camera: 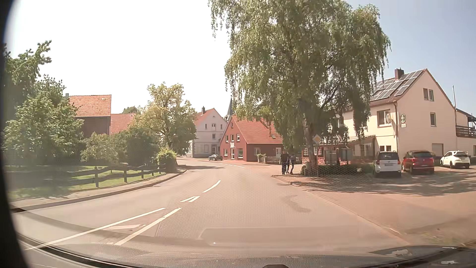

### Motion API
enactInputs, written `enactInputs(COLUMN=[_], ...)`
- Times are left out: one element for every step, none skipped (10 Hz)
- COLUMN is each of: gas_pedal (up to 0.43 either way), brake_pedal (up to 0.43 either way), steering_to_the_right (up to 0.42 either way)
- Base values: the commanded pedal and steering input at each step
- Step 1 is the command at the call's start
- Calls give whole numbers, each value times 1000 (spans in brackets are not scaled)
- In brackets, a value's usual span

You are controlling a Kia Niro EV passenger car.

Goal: Follow the waypoints while adhering to traffic rules and regulations

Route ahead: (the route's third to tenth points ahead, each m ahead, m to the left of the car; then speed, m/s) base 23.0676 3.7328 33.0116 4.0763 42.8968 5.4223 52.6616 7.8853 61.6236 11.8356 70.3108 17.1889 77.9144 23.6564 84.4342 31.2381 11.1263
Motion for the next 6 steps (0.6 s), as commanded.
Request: enactInputs(gas_pedal=[209,209,209,209,209,209], brake_pedal=[0,0,0,0,0,0], steering_to_the_right=[1,-2,-2,-8,-16,-21])
